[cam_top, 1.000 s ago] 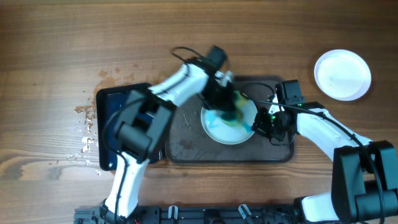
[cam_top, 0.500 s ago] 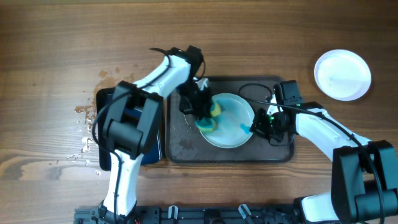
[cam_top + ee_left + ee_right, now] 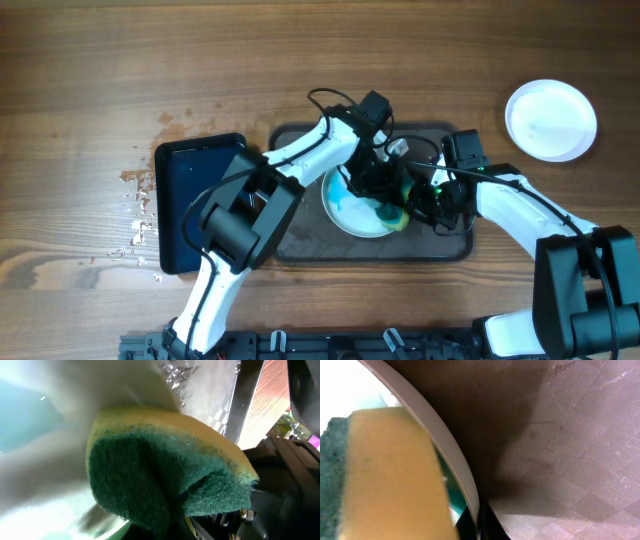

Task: Clean dirty plates on tray and stack at the side
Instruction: 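Hold the plate with the right gripper and scrub it with the left sponge, then lift the plate with the right gripper and dip it into the blue tray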

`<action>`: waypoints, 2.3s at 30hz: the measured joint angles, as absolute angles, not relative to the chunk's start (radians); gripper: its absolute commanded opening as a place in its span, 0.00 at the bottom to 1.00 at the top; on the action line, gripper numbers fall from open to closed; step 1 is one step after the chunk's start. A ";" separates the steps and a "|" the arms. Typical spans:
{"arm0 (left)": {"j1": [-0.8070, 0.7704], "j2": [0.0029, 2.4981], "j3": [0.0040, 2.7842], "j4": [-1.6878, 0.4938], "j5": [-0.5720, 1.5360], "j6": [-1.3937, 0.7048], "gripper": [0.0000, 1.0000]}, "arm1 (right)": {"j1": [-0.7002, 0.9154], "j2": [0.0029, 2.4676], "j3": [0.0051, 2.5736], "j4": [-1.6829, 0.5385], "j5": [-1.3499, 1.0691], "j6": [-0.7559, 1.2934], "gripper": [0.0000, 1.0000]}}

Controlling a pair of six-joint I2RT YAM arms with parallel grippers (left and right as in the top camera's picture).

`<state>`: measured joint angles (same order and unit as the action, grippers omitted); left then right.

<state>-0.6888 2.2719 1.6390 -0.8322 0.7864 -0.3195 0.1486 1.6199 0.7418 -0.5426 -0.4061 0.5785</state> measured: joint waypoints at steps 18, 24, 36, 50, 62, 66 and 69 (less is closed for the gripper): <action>-0.535 2.233 1.671 -1.089 0.276 -0.302 0.04 | 0.152 1.620 0.742 -0.543 -0.441 0.571 0.05; -0.640 2.237 1.662 -1.030 0.395 -0.221 0.04 | 0.151 1.620 0.741 -0.558 -0.422 0.559 0.05; -0.616 2.255 1.689 -1.011 0.403 -0.266 0.04 | 0.150 1.620 0.741 -0.558 -0.422 0.556 0.05; -0.492 1.969 1.768 -1.197 -0.091 -0.575 0.04 | 0.150 1.620 0.740 -0.550 -0.423 0.545 0.04; -0.061 1.932 1.775 -1.460 -0.166 -0.685 0.04 | 0.147 1.634 0.894 -0.637 -0.360 0.398 0.05; 0.009 1.932 1.775 -1.484 -0.140 -0.636 0.04 | 0.168 1.635 1.112 -0.762 -0.246 0.296 0.05; 0.016 1.932 1.775 -1.478 -0.129 -0.610 0.04 | 0.241 1.635 1.258 -0.881 -0.109 0.238 0.05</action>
